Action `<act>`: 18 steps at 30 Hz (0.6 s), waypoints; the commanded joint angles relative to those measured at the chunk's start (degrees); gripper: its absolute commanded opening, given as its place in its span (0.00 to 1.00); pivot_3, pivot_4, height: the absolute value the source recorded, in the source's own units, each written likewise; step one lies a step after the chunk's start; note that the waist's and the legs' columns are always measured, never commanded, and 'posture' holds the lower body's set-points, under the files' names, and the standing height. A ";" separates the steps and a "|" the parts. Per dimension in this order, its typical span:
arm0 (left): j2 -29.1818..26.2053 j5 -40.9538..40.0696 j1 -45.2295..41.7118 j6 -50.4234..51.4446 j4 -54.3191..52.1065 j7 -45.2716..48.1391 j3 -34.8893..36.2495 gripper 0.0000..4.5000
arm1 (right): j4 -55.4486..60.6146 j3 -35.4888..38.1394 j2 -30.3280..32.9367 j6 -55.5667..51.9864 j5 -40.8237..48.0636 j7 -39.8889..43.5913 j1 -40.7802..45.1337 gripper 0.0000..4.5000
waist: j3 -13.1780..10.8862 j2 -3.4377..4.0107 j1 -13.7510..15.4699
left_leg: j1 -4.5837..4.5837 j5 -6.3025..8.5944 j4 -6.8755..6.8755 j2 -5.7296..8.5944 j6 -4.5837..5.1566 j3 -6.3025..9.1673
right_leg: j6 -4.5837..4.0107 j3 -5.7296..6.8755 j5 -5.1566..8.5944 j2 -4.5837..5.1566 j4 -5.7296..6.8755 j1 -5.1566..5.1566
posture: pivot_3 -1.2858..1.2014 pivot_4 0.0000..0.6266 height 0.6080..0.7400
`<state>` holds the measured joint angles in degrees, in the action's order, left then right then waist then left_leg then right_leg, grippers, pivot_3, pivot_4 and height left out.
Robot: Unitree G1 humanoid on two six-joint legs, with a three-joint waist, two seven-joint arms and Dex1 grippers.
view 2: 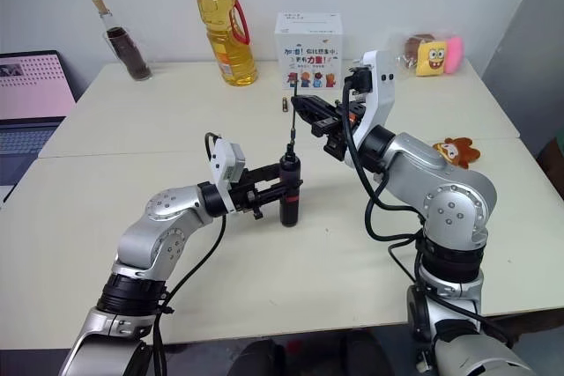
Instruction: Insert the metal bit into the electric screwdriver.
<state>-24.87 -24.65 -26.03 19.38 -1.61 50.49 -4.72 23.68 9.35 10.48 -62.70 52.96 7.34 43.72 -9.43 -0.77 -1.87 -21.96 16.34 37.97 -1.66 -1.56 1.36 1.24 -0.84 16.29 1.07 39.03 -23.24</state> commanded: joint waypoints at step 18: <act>-1.41 1.62 1.96 1.15 -0.51 -0.75 0.50 0.37 | 1.80 -1.48 1.06 3.29 1.23 2.26 -0.04 0.01 | 0.00 0.00 0.00 | 0.00 0.00 -0.01 -0.01 0.00 0.01 | 0.00 0.00 0.00 -0.01 -0.02 0.00 | 0.52 0.24 1.00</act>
<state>-25.07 -24.65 -25.31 19.61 -2.49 50.58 -4.57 23.67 7.78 11.03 -61.04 53.10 8.55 43.50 -9.43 -0.77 -1.86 -21.96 16.34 37.96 -1.67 -1.56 1.37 1.25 -0.84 16.29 1.06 39.01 -23.24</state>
